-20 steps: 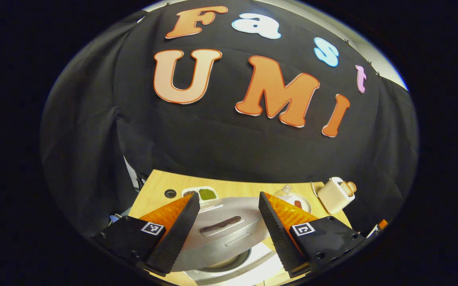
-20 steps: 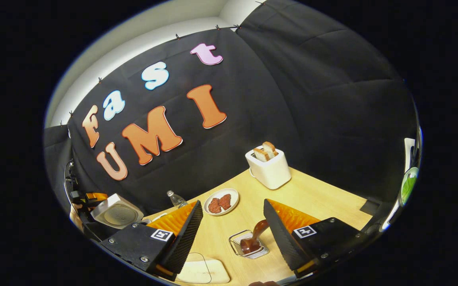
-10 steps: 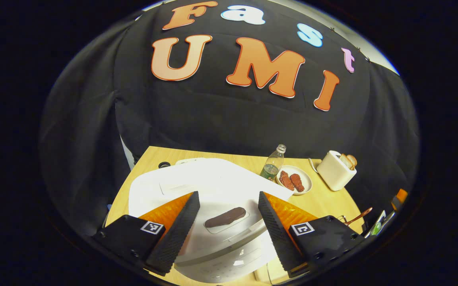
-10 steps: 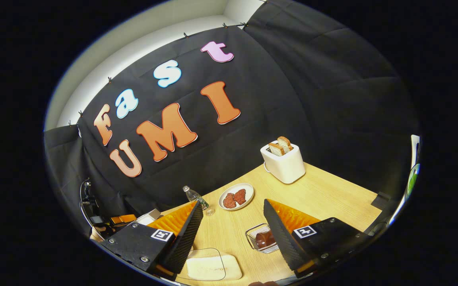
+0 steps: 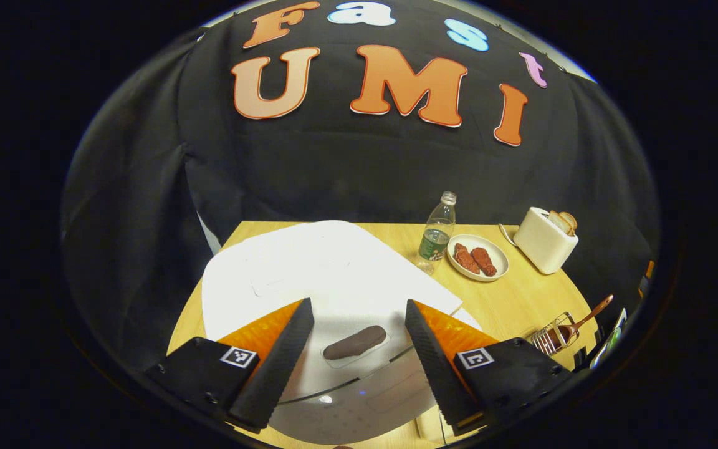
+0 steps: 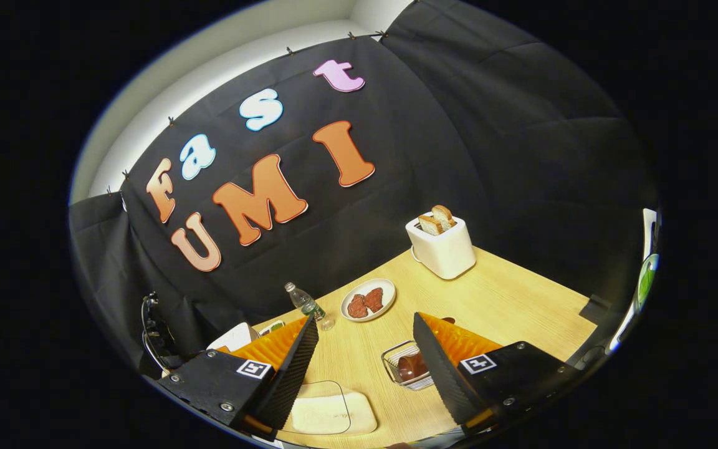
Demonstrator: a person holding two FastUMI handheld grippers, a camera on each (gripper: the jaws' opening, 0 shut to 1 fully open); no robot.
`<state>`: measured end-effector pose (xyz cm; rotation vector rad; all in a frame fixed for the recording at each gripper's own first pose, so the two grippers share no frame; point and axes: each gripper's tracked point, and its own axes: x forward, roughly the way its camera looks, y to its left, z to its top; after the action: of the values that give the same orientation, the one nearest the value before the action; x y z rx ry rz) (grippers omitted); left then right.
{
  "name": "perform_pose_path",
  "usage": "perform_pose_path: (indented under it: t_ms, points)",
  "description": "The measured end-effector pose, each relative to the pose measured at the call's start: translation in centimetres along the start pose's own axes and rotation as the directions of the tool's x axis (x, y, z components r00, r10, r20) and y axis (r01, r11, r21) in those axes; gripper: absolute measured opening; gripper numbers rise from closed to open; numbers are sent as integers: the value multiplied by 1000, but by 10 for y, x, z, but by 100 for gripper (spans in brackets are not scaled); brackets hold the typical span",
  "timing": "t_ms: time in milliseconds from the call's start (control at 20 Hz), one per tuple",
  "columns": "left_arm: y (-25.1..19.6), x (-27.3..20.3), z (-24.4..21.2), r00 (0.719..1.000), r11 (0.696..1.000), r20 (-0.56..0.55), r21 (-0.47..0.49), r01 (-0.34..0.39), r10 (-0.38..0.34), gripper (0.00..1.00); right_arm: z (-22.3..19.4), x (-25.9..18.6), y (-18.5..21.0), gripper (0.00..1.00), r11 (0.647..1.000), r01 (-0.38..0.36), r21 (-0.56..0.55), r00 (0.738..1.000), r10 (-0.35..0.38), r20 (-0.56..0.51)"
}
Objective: Close the left gripper, press the button to open the rice cooker; take a wooden spoon from the chopstick holder with the right hand, scoop a spoonful of rice and pour it into the rice cooker, then put the wooden spoon back into the chopstick holder.
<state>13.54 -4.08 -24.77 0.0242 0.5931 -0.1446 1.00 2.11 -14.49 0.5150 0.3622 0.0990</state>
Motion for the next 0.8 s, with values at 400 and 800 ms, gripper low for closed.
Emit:
perform_pose_path:
  t_ms: [400, 800]
  points:
    - [-3, 5, 0, 1000, 993, 2, 120, -5, 5, 100, -7, 2, 8, 94, 998, -18, -58, 1000, 17, -23]
    - [0, -47, 39, 994, 1000, 114, -25, 8, -5, 100, 12, 0, 15, 94, 984, -14, -178, 1000, 15, 4]
